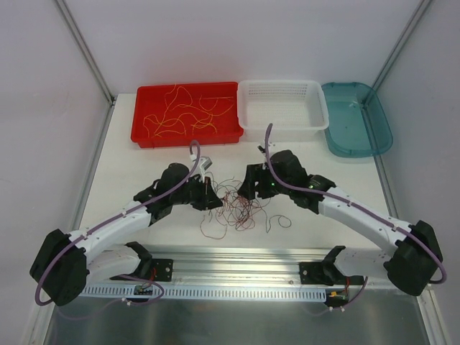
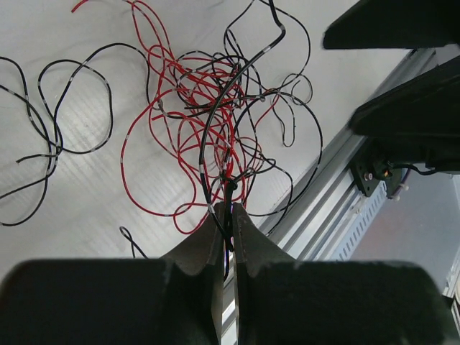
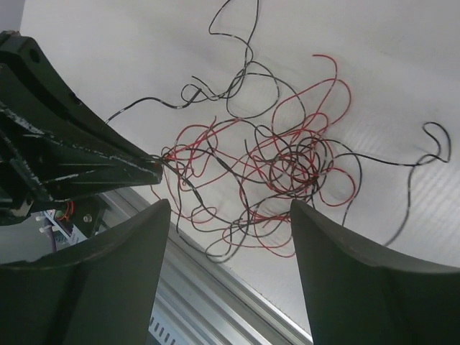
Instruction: Untangle the cables
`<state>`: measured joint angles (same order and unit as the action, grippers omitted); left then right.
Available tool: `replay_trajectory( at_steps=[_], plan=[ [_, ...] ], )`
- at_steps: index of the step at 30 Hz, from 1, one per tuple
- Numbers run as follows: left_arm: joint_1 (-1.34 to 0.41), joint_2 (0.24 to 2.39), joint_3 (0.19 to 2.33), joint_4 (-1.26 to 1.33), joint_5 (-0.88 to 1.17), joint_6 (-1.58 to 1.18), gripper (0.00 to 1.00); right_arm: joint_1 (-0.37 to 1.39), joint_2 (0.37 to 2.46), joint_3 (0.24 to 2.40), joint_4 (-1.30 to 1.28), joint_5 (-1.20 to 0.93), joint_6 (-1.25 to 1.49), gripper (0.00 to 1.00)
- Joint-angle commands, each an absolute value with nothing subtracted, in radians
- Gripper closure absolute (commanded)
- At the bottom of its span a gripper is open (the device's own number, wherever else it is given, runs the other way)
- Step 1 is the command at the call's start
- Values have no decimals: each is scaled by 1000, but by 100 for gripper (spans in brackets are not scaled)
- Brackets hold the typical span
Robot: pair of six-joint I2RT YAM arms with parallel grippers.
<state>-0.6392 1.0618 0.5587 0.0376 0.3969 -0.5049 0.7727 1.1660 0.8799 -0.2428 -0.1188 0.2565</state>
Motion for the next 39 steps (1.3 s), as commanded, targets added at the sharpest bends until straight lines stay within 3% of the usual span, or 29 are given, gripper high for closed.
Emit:
replay_trajectory(
  at_steps=[1, 6, 8, 9, 10, 11, 13, 21, 23, 29, 36, 39],
  plan=[
    [-657, 1065, 598, 112, 428, -489, 100, 805, 1241, 861, -131, -109, 317, 28],
    [-669, 1043, 585, 138, 431, -494, 99, 838, 1344, 825, -33, -139, 337, 31],
    [-670, 1037, 578, 150, 436, -494, 99, 838, 1361, 804, -5, -170, 341, 42],
    [-670, 1028, 571, 150, 433, -491, 99, 836, 1364, 801, -5, -172, 339, 49],
    [-670, 1023, 565, 149, 414, -486, 99, 838, 1365, 798, -5, -149, 331, 72],
    [-670, 1005, 558, 149, 396, -486, 99, 836, 1361, 795, -18, -128, 324, 84],
    [-670, 982, 535, 144, 347, -495, 99, 828, 1335, 792, -80, -63, 293, 99],
    [-669, 946, 571, -171, -180, -583, 95, 727, 1200, 793, -359, 155, 249, 99],
    [-667, 951, 583, -218, -225, -614, 91, 732, 1177, 810, -379, 152, 229, 99],
    [-670, 969, 609, -233, -140, -623, 53, 762, 1172, 848, -422, 140, 221, 99],
    [-732, 974, 664, -170, -3, -558, 27, 792, 1193, 897, -445, 152, 229, 99],
    [-771, 997, 684, -127, 11, -566, 25, 799, 1192, 907, -452, 150, 239, 99]
  ],
)
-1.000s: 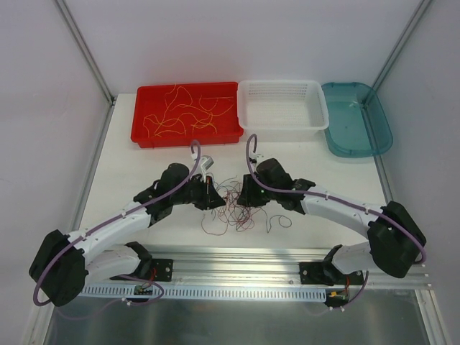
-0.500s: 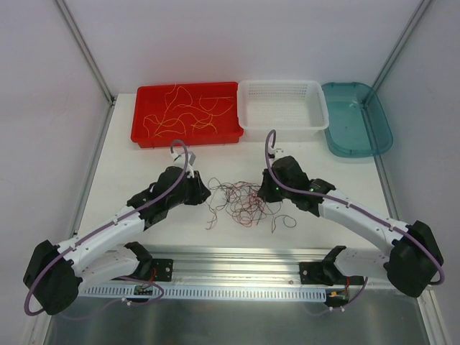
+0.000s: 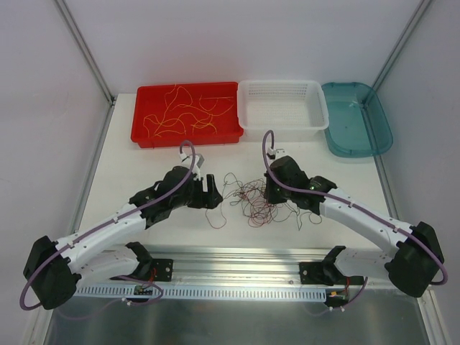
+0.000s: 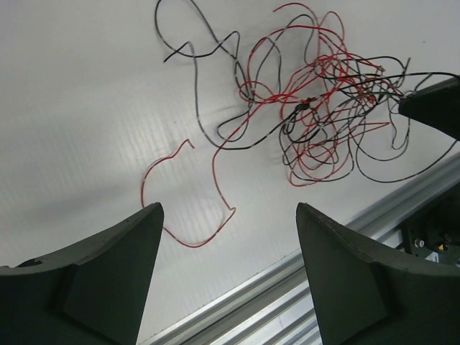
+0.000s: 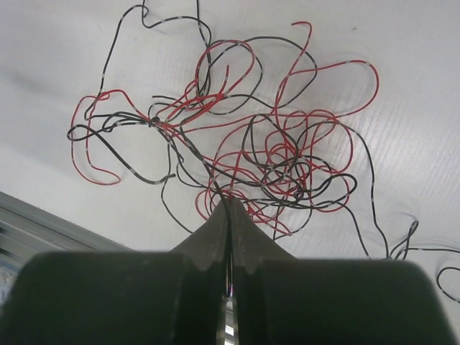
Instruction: Untangle the cables
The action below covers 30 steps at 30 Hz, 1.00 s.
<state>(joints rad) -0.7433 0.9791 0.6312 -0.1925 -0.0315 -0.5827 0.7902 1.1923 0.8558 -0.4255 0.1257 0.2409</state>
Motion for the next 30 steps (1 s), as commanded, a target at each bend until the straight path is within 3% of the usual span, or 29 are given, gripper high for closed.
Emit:
replay_trajectory(
  at_steps=[1, 19, 22, 25, 29, 30],
  plan=[
    [-785, 1009, 692, -118, 6, -574, 25, 801, 1192, 910, -453, 147, 241, 99],
    [-905, 1451, 926, -69, -46, -558, 31, 853, 1193, 936, -434, 87, 287, 99],
    [-911, 1500, 946, -64, -63, -558, 37, 856, 1186, 936, -423, 66, 293, 99],
    [-911, 1525, 945, -66, -127, -569, 51, 857, 1172, 937, -429, 52, 290, 99],
    [-904, 1523, 927, -86, -208, -577, 73, 857, 1132, 933, -482, 109, 262, 99],
    [-897, 1514, 922, -95, -224, -581, 82, 854, 1120, 928, -498, 132, 256, 99]
  ],
)
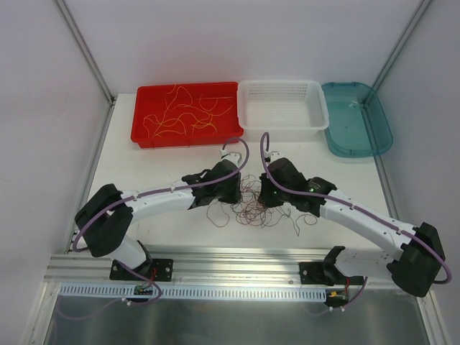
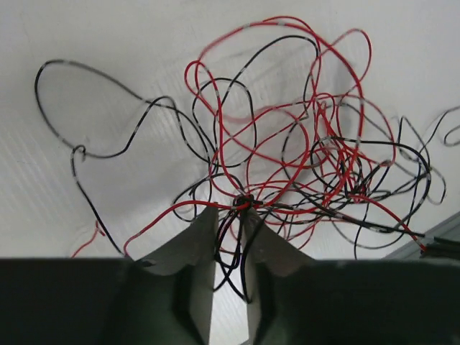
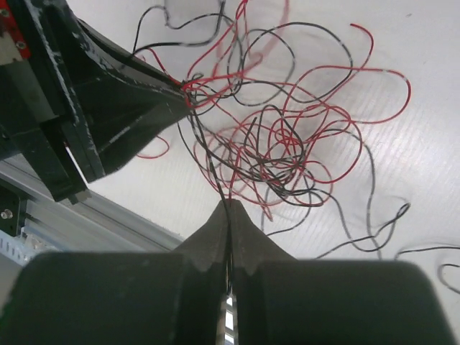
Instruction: Untangle the cables
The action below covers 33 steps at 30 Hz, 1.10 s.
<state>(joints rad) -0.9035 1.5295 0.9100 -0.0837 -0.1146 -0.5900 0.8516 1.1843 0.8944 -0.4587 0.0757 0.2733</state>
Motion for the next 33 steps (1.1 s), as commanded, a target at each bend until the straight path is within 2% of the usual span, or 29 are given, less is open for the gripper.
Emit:
replay_trajectory(
  at_steps=[1, 3, 8, 10, 14, 22, 29, 33],
  plan=[
    [-875, 1508, 908, -109, -233, -587, 86, 850, 1111, 922, -532, 156, 239, 99],
    [-844, 1482, 890, -136, -238, -604, 93, 816, 1075, 901, -566, 202, 226, 99],
    [-726, 1393, 796, -147, -209, -615, 94, 658, 976, 819, -617, 146, 204, 99],
    [-695, 1344, 758, -153, -206, -609, 98, 577, 948, 796, -626, 117, 190, 99],
    [-603, 1263, 703, -175, -196, -606, 98, 468, 902, 805, -664, 94, 143, 99],
    [-566, 1174, 644, -202, -150, -591, 89, 437, 917, 824, -657, 8, 117, 99],
    [-526, 1101, 604, -291, -209, -615, 98, 402, 942, 853, -741, 124, 112, 99],
    [-509, 1062, 601, -328, -172, -612, 93, 385, 924, 874, -729, 65, 80, 99]
  ],
)
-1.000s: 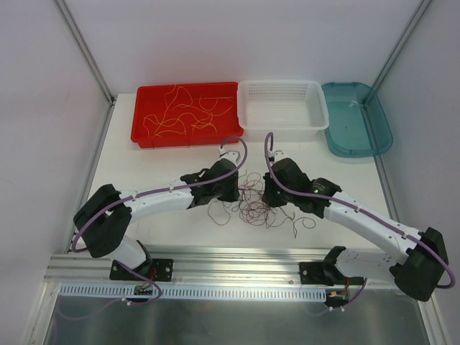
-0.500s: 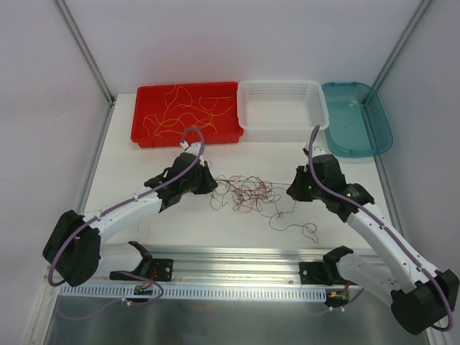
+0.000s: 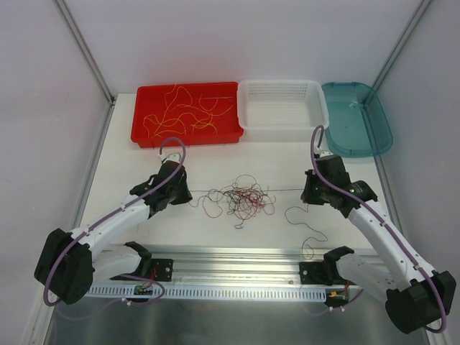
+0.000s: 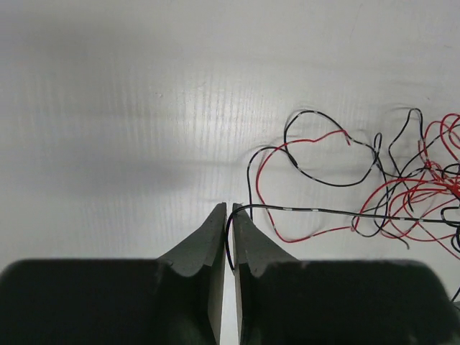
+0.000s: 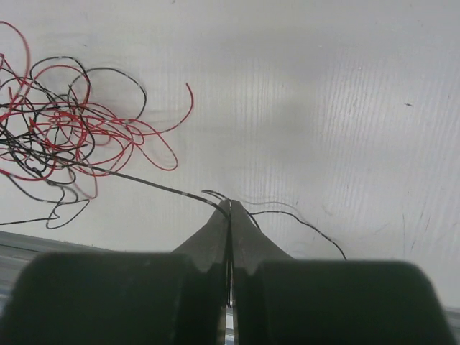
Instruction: Untangle the cables
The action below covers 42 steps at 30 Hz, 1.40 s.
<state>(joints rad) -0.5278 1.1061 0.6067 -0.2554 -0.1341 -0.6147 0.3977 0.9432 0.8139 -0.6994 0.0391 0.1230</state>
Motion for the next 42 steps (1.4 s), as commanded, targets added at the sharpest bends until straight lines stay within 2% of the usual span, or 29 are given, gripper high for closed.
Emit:
replay_trajectory(
  at_steps=[1, 4, 7, 11, 24, 29, 32, 34, 35, 39, 42],
  plan=[
    [-509, 1055, 603, -327, -155, -609, 93, 384, 920, 871, -721, 34, 80, 99],
    [-509, 1035, 601, -336, -172, -598, 93, 383, 937, 873, -733, 24, 78, 99],
    [-500, 1011, 604, -403, -253, -618, 99, 383, 946, 868, -768, 95, 84, 99],
    [-428, 968, 607, -463, -285, -627, 100, 315, 913, 877, -799, 156, 87, 99],
    [-121, 922, 793, -561, -291, -522, 100, -41, 847, 1158, -851, 15, 119, 99],
    [-86, 899, 836, -569, -304, -471, 100, -80, 851, 1224, -825, -61, 117, 99],
    [-87, 894, 825, -561, -171, -437, 100, -49, 876, 1178, -785, -227, 72, 99],
    [-87, 897, 792, -545, -80, -436, 97, -2, 887, 1123, -758, -261, 51, 99],
    [-89, 897, 773, -532, 33, -437, 94, 68, 890, 1096, -750, -261, 43, 99],
    [-153, 890, 660, -492, 210, -500, 82, 254, 943, 927, -697, -215, 28, 97],
    [-285, 876, 611, -466, 264, -555, 57, 357, 1021, 832, -699, -203, 44, 78]
  ],
)
